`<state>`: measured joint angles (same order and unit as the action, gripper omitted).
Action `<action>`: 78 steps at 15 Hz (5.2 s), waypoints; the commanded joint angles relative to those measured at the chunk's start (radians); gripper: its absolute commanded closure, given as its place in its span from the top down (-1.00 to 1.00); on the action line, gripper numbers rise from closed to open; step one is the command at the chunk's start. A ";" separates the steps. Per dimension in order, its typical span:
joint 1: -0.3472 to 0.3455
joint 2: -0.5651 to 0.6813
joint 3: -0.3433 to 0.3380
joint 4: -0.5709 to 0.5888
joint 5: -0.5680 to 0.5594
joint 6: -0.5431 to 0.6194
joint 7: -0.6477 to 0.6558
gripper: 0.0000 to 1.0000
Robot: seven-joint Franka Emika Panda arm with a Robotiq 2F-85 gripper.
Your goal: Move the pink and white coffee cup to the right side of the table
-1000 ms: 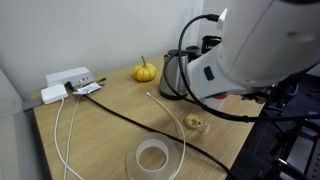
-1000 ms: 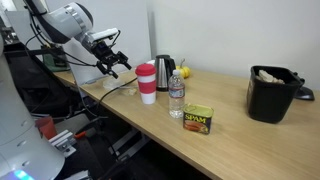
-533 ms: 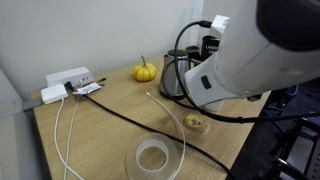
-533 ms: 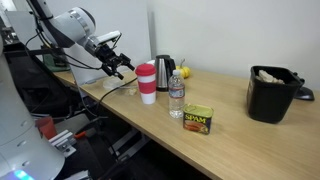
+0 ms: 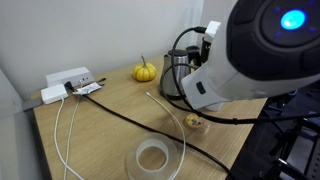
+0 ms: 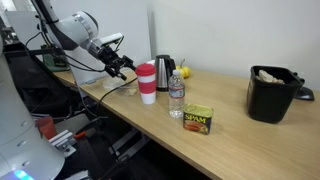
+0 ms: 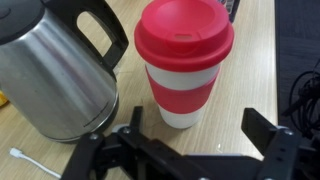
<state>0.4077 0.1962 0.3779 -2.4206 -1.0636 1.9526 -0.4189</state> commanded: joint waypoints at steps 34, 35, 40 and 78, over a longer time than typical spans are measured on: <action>-0.059 0.305 -0.062 0.152 -0.252 -0.184 0.000 1.00; -0.062 0.305 -0.063 0.146 -0.256 -0.186 -0.001 1.00; -0.074 0.299 -0.064 0.118 -0.246 -0.196 0.001 1.00; -0.134 -0.031 -0.078 0.045 -0.104 -0.283 -0.138 0.34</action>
<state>0.3071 0.2361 0.2817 -2.3676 -1.2412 1.6481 -0.4895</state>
